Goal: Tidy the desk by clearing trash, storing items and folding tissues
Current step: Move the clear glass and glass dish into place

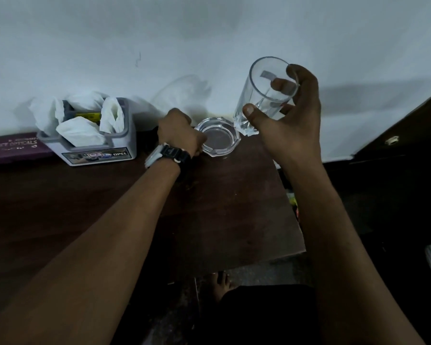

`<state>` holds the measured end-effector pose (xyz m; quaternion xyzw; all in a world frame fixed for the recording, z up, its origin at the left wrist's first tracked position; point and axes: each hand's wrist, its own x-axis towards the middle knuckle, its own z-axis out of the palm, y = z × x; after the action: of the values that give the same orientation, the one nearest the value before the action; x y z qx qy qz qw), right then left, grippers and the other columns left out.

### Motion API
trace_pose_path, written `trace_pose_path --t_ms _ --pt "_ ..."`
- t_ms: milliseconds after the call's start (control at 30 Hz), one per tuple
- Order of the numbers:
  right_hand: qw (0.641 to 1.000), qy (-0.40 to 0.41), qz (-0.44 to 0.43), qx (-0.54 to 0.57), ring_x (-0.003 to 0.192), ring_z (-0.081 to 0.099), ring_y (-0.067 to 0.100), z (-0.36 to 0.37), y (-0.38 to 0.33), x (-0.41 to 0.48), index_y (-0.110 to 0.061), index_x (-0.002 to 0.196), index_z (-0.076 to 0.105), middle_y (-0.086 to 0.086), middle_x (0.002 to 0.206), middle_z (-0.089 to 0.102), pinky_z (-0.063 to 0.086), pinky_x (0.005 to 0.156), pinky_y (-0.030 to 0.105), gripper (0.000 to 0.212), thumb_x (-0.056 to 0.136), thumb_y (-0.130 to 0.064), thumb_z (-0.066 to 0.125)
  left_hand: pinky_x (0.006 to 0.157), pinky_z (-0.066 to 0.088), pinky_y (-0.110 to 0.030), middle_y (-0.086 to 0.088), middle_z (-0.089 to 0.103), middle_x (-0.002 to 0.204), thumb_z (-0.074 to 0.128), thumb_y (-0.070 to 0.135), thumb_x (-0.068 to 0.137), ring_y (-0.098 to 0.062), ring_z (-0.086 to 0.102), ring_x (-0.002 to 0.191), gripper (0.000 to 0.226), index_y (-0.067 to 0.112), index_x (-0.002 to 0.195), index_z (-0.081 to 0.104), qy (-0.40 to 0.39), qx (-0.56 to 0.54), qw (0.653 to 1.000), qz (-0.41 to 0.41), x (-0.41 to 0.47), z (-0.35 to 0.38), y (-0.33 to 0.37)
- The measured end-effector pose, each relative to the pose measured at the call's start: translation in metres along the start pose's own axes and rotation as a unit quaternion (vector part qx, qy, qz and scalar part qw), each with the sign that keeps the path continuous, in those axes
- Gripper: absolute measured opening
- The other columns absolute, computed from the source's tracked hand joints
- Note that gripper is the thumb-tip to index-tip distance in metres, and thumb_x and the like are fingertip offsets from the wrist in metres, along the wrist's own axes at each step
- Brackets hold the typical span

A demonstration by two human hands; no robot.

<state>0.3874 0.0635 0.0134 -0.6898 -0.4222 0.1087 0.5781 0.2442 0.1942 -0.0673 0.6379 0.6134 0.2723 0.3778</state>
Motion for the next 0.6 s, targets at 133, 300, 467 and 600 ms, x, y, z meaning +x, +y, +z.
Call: trace_pose_path --t_ms 133,300,467,600 --pt "1.0 -0.008 0.003 -0.009 0.116 0.057 -0.005 0.002 0.003 0.001 -0.015 0.142 0.043 -0.019 0.124 0.059 0.052 0.096 0.02 0.082 0.073 -0.017 0.086 0.071 0.065 -0.047 -0.016 0.074 0.084 0.073 0.022 0.052 -0.036 0.075 0.075 0.032 0.018 0.079 0.057 0.002 -0.001 1.0 -0.016 0.008 0.005 0.002" --pt "1.0 -0.019 0.004 -0.021 0.114 0.057 -0.005 0.004 0.004 0.002 -0.013 0.143 0.042 -0.026 0.117 0.055 0.052 0.098 0.023 0.083 0.074 -0.015 0.087 0.078 0.064 -0.042 -0.014 0.075 0.088 0.07 0.034 0.055 -0.033 0.075 0.081 0.044 0.009 0.091 0.07 -0.013 -0.01 0.999 -0.035 0.015 0.006 -0.004" --pt "0.999 -0.029 0.006 -0.023 0.117 0.058 -0.003 0.01 0.006 0.003 -0.015 0.14 0.044 -0.019 0.122 0.06 0.053 0.1 0.025 0.081 0.072 -0.019 0.087 0.083 0.061 -0.037 -0.013 0.077 0.094 0.071 0.027 0.074 -0.031 0.075 0.085 0.026 0.008 0.091 0.074 0.043 -0.026 0.998 0.026 -0.002 -0.015 0.017" --pt "0.999 -0.046 0.018 -0.02 0.124 0.059 0.008 0.026 0.009 0.008 -0.015 0.142 0.044 -0.007 0.13 0.064 0.052 0.104 0.037 0.088 0.068 -0.026 0.089 0.07 0.065 -0.043 -0.007 0.078 0.074 0.068 0.021 0.078 -0.019 0.078 0.065 0.013 0.019 0.091 0.066 0.101 -0.136 0.985 0.044 -0.012 -0.049 0.035"
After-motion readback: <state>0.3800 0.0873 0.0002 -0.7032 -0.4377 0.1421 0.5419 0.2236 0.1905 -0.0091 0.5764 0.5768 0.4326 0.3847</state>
